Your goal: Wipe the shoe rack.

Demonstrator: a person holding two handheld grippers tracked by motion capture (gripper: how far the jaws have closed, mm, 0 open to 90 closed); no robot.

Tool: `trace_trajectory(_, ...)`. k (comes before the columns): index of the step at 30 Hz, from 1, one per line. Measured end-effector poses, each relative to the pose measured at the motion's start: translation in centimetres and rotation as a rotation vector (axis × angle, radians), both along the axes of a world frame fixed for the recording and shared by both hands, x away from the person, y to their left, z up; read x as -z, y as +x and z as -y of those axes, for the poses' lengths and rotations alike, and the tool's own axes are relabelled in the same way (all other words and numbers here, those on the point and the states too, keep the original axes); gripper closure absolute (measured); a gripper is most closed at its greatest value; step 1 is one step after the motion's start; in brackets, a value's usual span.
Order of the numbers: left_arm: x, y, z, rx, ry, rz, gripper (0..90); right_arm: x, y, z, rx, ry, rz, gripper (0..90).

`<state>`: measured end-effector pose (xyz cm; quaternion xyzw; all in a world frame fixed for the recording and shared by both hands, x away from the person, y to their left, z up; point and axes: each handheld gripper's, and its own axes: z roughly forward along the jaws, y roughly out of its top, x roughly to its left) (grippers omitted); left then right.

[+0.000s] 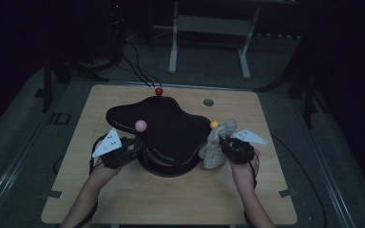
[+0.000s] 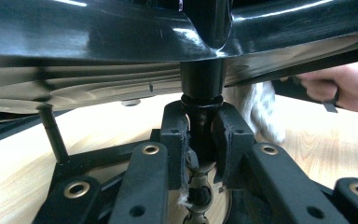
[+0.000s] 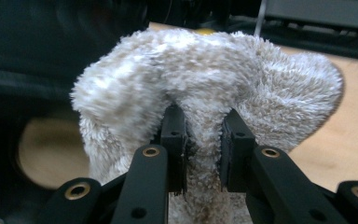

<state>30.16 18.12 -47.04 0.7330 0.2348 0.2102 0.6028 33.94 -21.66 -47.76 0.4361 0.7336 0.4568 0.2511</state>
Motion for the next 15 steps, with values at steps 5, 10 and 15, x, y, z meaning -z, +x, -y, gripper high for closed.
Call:
trace_trajectory(5, 0.0, 0.0, 0.0, 0.002, -0.003, -0.004, 75.1, 1.7, -0.5, 0.1, -0.013, 0.011, -0.045, 75.1)
trace_trajectory(10, 0.0, 0.0, 0.0, -0.004, -0.003, -0.004, 75.1, 2.9, -1.0, -0.6, -0.042, -0.005, -0.067, 75.1)
trace_trajectory(15, 0.0, -0.1, 0.1, -0.014, -0.004, 0.000, 75.1, 5.1, -1.3, -3.0, -0.111, -0.035, -0.125, 75.1)
